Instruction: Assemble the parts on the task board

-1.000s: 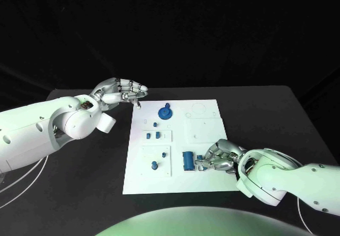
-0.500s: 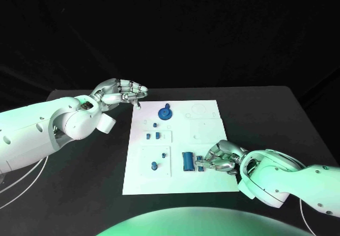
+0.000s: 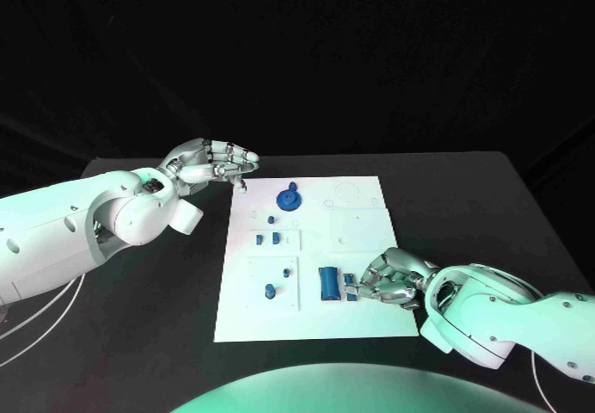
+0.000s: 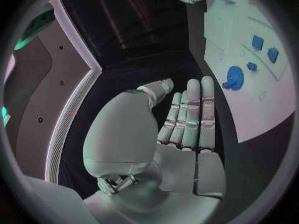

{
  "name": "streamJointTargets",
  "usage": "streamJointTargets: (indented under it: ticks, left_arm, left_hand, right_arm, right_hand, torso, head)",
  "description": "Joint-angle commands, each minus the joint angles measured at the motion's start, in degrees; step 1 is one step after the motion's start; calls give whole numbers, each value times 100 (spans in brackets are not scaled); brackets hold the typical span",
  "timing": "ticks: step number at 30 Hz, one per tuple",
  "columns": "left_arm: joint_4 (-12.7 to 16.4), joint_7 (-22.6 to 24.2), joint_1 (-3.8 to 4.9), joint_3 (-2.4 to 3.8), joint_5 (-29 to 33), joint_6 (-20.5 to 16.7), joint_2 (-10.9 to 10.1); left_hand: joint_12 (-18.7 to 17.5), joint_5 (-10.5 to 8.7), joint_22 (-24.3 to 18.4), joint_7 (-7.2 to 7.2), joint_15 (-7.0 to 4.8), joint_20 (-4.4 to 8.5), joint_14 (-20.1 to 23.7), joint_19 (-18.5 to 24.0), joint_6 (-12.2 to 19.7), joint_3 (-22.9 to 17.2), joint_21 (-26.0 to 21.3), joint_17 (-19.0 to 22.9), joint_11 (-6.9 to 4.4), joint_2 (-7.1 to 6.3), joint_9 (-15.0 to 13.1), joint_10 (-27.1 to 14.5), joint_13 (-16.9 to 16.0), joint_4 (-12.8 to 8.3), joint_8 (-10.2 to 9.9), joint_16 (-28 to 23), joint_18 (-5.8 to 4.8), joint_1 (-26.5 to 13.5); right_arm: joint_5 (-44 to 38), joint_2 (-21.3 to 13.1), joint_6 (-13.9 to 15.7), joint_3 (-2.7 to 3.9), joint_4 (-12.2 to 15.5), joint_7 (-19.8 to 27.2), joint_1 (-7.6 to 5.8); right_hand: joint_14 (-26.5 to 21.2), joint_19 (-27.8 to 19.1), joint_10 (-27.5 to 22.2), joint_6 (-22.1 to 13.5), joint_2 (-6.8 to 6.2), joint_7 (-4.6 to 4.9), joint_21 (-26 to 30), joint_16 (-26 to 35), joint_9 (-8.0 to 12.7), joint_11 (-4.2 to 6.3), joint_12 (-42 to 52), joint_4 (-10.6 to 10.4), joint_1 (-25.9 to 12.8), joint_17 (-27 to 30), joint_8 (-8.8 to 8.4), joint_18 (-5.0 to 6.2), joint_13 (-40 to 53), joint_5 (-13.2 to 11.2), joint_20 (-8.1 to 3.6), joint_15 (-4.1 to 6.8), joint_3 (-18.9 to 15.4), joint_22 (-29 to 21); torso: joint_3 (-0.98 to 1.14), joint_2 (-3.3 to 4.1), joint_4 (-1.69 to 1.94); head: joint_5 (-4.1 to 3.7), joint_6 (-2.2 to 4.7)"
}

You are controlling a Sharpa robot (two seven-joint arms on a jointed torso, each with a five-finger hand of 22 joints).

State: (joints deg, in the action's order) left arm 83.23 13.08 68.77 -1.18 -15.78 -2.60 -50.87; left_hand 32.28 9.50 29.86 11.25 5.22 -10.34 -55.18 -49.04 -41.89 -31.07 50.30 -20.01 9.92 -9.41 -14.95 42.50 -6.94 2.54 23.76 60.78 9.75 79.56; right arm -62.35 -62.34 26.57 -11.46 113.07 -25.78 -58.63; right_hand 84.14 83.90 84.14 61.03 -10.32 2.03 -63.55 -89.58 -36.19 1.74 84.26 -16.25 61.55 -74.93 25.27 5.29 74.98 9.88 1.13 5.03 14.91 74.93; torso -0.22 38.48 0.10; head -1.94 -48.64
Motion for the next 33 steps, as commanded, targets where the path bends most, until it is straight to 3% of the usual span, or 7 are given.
streamJointTargets:
  ticks: [1, 6, 10, 33]
  left_arm:
    - [3, 21, 3, 4, 13, 89, 10]
    - [0, 19, 3, 4, 12, 89, 7]
    - [-7, 16, 3, 4, 11, 88, 4]
    - [-8, -7, 3, 4, 3, 93, -5]
  left_hand:
    - [22, 18, -5, 233, 6, -8, 54, 25, 36, -1, -31, 5, 1, -13, 7, -57, 8, 19, 21, 25, 77, -24]
    - [22, 18, -5, 233, 6, -8, 54, 25, 36, -1, -31, 5, 1, -13, 7, -57, 8, 19, 21, 25, 77, -24]
    - [22, 18, -5, 233, 6, -8, 54, 25, 36, -1, -31, 5, 1, -13, 7, -57, 8, 19, 21, 25, 77, -24]
    - [34, 20, -7, 234, 7, -9, 58, 26, 47, -7, -34, 7, 2, -13, 11, -70, 12, 23, 32, 28, 78, -23]
  right_arm:
    - [-76, -32, -447, -2, 12, 79, 2]
    - [-102, -78, -689, -2, 29, 121, 1]
    - [-142, -107, -719, -2, 42, 183, 1]
    - [-133, -45, -619, 2, -90, 187, -1]
  right_hand:
    - [572, 57, 375, 8, -28, -4, 29, -17, 2, 34, 5, 14, 204, -1439, 5, -78, 1153, 19, -30, 40, -49, 771]
    - [571, 56, 373, 3, -68, -5, 35, -15, 16, 33, 0, 45, 491, -1434, -10, -78, 1153, 23, -27, 38, -83, 777]
    - [573, 59, 373, 5, -70, -10, 31, -17, 28, 38, 0, 69, 669, -1441, -22, -79, 1154, 31, -28, 41, -77, 783]
    - [575, 70, 379, 34, 70, 9, 12, -22, 53, 23, 10, -52, 502, -1453, -39, -84, 1161, 26, -22, 30, -151, 798]
  torso:
    - [-1, 1, 0]
    - [-1, 5, 1]
    - [-3, 5, -1]
    - [1, 15, 2]
  head:
    - [7, 9]
    - [8, 11]
    - [10, 20]
    - [17, -19]
